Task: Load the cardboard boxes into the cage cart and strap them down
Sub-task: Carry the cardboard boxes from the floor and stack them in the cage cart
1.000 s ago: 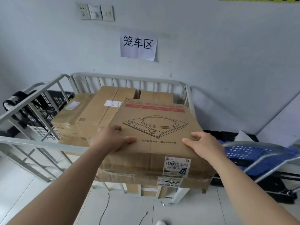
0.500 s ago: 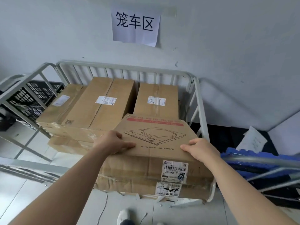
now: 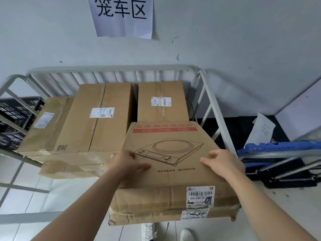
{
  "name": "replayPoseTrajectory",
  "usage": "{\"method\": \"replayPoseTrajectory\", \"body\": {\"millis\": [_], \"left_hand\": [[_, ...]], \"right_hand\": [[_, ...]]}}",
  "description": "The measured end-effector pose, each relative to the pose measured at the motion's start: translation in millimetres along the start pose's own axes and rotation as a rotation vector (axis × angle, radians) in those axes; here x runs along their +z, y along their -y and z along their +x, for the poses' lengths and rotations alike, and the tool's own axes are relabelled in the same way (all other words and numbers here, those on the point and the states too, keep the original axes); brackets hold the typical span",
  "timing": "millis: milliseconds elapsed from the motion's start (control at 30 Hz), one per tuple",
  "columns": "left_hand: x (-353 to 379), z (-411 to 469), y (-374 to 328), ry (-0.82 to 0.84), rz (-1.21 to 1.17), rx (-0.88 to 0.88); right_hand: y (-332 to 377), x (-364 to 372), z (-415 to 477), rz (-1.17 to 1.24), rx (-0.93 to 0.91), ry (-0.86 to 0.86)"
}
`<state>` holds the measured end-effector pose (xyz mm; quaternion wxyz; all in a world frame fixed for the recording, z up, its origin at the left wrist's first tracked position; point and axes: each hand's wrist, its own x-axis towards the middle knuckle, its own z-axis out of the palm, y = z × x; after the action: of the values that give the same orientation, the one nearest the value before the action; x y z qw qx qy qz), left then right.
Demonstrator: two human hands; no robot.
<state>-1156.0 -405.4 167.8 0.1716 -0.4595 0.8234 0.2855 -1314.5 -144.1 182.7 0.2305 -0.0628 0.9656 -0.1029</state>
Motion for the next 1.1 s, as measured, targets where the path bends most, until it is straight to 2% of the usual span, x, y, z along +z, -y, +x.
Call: {"method": "replayPoseTrajectory", "body": {"millis": [167,500,633,867,1100], "left_hand": [[-14.3,-8.4,11.5,0.010,-0.073,0.004],[-21.6,-67.1,31.5,-0.125,-0.236,0.042],[-33.9,-86.8,46.8,-0.230,-0.254,0.031],[-83.3,-99.2,95.6,-0.418,-0.241,-0.039],[-142.8,-80.5,185.5,-0.529,-0.249,-0.104]], "right_hand": [[8.2,-6.6,-16.7,0.026,0.000,-0.070],[9.3,-33.7,-62.9,0.004,-0.100,-0.210],[22.3,-36.8,-80.2,0.040,-0.140,-0.278],[94.8,-27.4,-96.6,0.095,-0.301,-0.282],[205.1,22.5,-108.0,0.205,-0.432,-0.209]]}}
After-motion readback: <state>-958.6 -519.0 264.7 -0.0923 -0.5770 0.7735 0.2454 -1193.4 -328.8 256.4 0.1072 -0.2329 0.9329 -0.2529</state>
